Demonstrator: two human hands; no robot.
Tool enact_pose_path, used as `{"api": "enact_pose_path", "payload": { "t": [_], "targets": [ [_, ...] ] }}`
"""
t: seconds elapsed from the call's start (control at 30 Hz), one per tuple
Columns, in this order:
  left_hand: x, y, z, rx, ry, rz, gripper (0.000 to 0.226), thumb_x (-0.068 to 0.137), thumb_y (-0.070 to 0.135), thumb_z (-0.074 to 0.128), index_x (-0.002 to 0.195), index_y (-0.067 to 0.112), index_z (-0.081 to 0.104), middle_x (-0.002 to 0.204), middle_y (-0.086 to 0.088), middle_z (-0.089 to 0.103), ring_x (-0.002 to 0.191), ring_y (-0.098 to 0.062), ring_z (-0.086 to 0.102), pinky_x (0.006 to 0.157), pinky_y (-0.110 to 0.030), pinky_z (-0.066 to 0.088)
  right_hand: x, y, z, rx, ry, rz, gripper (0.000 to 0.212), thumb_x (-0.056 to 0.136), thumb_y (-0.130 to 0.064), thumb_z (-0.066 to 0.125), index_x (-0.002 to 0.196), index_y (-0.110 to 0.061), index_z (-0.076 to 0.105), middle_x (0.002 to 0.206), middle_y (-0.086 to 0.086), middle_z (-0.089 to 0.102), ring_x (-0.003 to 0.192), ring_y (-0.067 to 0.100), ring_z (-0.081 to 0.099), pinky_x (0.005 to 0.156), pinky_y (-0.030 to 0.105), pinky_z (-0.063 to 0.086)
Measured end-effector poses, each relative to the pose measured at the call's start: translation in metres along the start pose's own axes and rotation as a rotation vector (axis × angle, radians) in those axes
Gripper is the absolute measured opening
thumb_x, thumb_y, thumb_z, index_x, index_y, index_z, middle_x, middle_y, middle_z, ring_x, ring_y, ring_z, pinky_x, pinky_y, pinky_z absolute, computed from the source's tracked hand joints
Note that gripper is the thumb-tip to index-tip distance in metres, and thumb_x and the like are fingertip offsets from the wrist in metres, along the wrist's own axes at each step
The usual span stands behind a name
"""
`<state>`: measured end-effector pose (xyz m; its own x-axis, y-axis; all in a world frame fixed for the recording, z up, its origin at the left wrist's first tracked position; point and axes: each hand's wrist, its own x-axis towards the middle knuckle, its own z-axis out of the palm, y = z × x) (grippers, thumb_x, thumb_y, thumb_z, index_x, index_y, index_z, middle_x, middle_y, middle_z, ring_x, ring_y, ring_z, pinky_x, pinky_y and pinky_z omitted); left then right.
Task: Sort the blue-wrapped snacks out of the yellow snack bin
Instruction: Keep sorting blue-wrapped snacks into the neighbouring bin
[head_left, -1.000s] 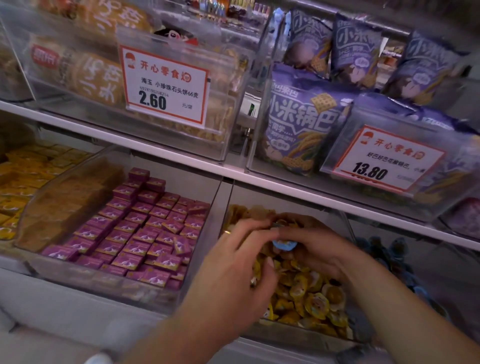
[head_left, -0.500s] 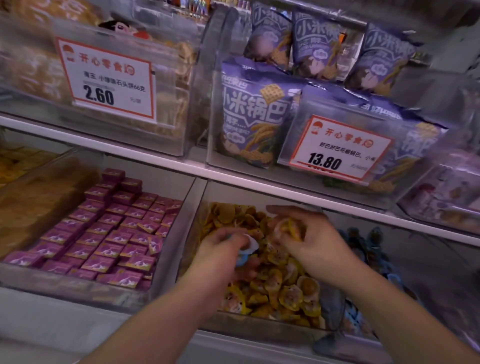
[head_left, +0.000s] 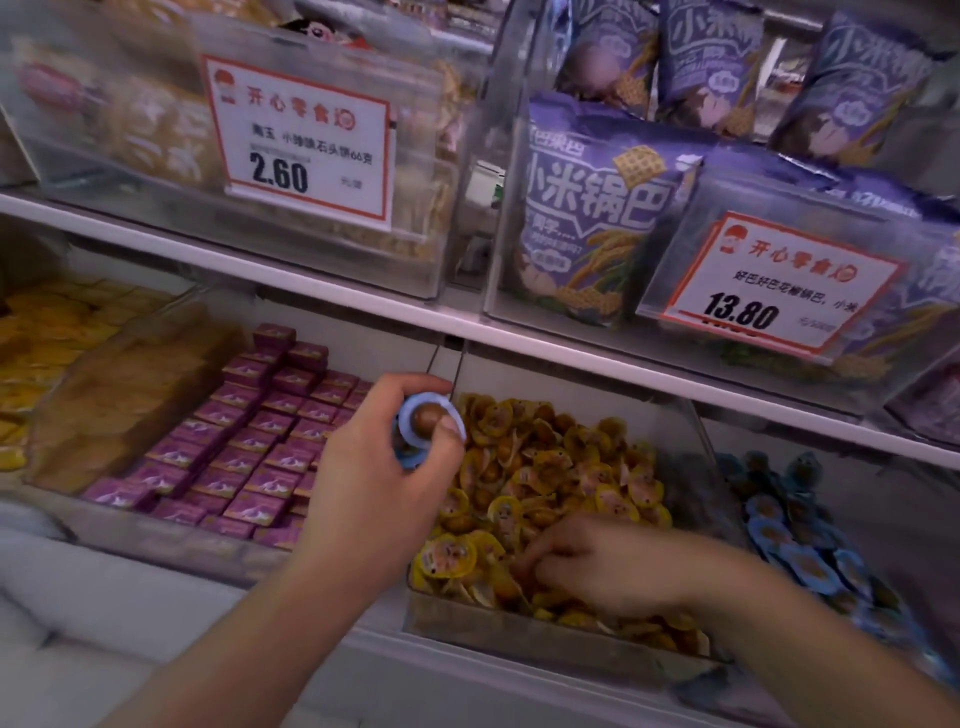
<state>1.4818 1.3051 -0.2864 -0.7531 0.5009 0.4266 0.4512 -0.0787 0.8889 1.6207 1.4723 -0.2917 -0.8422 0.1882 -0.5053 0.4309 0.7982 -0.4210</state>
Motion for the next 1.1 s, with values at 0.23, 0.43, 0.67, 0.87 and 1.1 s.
{"api": "enact_pose_path", "payload": {
  "t": [0.23,0.43,0.67,0.87,1.1],
  "targets": [
    [0.001,-0.005,-0.003,-0.032,-0.032,0.012,0.012,0.091,0.024,0.064,0.095,0.034,0.061,0.085,0.013,0.065,0.070,-0.009,0.063,0.052,-0.018,0.046,0.047,0.016,-0.006,0.020,0.206,-0.019,0.059,0.095,-0.004,0.041,0.146,-0.032,0.047,0.155,-0.009,0.041,0.142,0.009,0.035,0.115,0.018,0.025],
    [0.002,-0.006,0.000,-0.040,-0.031,0.005,0.010,0.085,0.035,0.059,0.095,0.037,0.060,0.084,0.012,0.066,0.068,-0.011,0.063,0.052,-0.029,0.049,0.050,0.039,-0.036,0.103,0.350,0.105,0.055,0.090,0.003,0.043,0.132,-0.026,0.063,0.136,-0.002,0.059,0.120,0.017,0.058,0.098,0.024,0.049],
    [0.002,-0.008,0.004,-0.033,-0.039,0.005,0.014,0.082,0.042,0.056,0.095,0.040,0.060,0.084,0.014,0.066,0.069,-0.010,0.063,0.050,-0.026,0.049,0.056,0.037,-0.005,-0.204,0.269,-0.092,0.035,0.091,-0.025,0.058,0.124,-0.033,0.064,0.122,-0.009,0.065,0.109,0.010,0.058,0.086,0.020,0.044],
    [0.002,-0.009,0.008,-0.027,-0.032,0.028,0.018,0.080,0.048,0.053,0.096,0.041,0.060,0.084,0.015,0.066,0.070,-0.009,0.063,0.050,-0.024,0.049,0.080,0.028,0.003,-0.074,0.205,-0.055,0.070,0.085,-0.039,0.070,0.146,-0.039,0.038,0.153,-0.005,0.038,0.137,0.026,0.038,0.115,0.044,0.034],
    [0.003,-0.010,0.011,-0.009,-0.025,0.025,0.018,0.080,0.049,0.052,0.095,0.042,0.059,0.085,0.016,0.065,0.072,-0.009,0.063,0.053,-0.030,0.050,0.081,0.025,0.009,0.118,0.286,-0.075,0.050,0.076,-0.027,0.083,0.123,-0.025,0.064,0.122,-0.008,0.065,0.109,0.010,0.060,0.093,0.027,0.049]
  ]
}}
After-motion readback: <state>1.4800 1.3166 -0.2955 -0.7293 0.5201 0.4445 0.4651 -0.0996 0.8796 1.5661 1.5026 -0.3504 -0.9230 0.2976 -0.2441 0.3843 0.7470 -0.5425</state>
